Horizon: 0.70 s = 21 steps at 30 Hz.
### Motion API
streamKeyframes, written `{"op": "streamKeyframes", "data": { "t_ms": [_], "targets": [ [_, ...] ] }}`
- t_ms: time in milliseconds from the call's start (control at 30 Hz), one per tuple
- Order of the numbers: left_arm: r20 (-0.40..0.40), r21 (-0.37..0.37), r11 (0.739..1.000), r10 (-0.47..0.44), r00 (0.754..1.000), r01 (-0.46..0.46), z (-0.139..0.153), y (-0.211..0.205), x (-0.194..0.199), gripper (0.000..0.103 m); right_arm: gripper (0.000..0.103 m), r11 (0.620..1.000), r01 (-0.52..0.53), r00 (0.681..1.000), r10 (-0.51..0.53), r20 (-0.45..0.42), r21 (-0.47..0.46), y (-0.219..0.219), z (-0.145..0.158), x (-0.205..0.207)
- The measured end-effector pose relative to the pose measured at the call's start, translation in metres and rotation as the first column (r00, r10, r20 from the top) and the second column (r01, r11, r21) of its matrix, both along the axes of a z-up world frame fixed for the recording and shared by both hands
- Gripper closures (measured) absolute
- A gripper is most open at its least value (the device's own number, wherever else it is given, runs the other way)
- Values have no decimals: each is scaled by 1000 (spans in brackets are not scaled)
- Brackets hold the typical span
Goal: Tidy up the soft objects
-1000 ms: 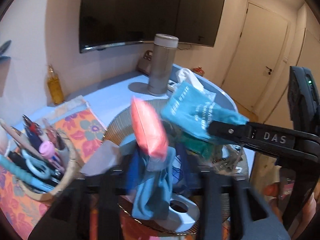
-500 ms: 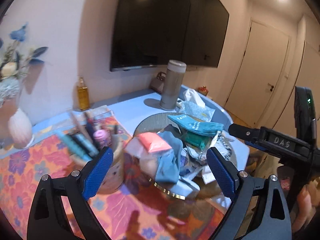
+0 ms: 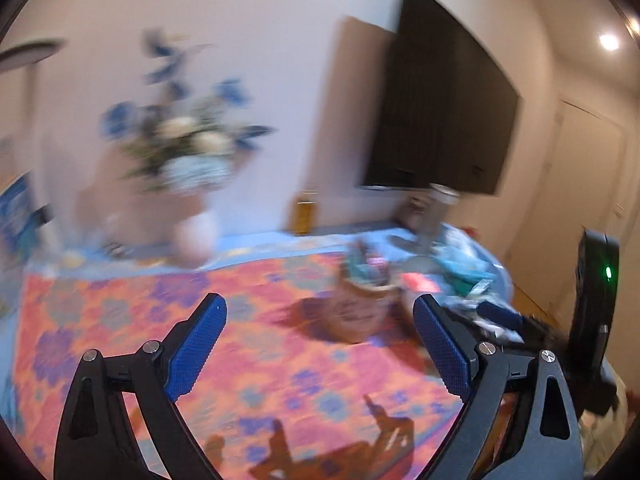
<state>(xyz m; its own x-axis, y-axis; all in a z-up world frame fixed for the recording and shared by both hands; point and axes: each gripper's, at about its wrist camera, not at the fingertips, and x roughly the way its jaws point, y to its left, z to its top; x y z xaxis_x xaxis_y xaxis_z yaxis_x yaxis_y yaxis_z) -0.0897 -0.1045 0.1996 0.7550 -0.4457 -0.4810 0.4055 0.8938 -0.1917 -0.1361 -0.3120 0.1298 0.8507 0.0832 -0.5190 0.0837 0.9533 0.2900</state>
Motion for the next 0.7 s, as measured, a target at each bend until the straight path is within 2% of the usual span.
{"op": "streamKeyframes", "data": {
  "t_ms": [67, 100, 167, 233, 433, 467, 500, 567, 633, 700],
  "targets": [
    [-4, 34, 992, 120, 993, -120, -16, 33, 2, 8, 5, 999, -49, 999, 48, -11, -7, 32, -17, 10],
    [5, 58, 983, 172, 985, -172, -23, 43, 2, 5, 5, 998, -67, 998, 67, -14, -14, 44, -25, 15],
    [50, 127, 948, 288, 956, -292, -42, 63, 5, 1, 5, 993, -109, 994, 107, -32, -48, 72, -42, 27],
    [55, 198, 912, 356, 933, -359, -65, 78, 14, 1, 5, 986, -142, 989, 138, -42, -91, 95, -55, 38],
    [12, 194, 886, 428, 904, -422, -117, 111, 38, 1, 5, 960, -175, 984, 176, -14, -218, 140, -83, 63],
    [14, 187, 891, 418, 908, -413, -123, 113, 39, 1, 5, 957, -177, 984, 179, -12, -231, 143, -88, 68],
    [9, 171, 908, 387, 922, -383, -128, 116, 41, 2, 5, 954, -179, 983, 180, -15, -241, 146, -92, 72],
    [-14, 155, 917, 373, 928, -367, -140, 122, 46, 1, 5, 954, -181, 983, 182, -19, -239, 147, -100, 79],
    [-48, 151, 918, 377, 925, -367, -151, 118, 48, 1, 5, 957, -181, 983, 180, -28, -226, 145, -108, 84],
    [-73, 207, 908, 387, 919, -365, -158, 110, 52, 1, 5, 959, -178, 984, 173, -44, -222, 142, -112, 86]
  ]
}}
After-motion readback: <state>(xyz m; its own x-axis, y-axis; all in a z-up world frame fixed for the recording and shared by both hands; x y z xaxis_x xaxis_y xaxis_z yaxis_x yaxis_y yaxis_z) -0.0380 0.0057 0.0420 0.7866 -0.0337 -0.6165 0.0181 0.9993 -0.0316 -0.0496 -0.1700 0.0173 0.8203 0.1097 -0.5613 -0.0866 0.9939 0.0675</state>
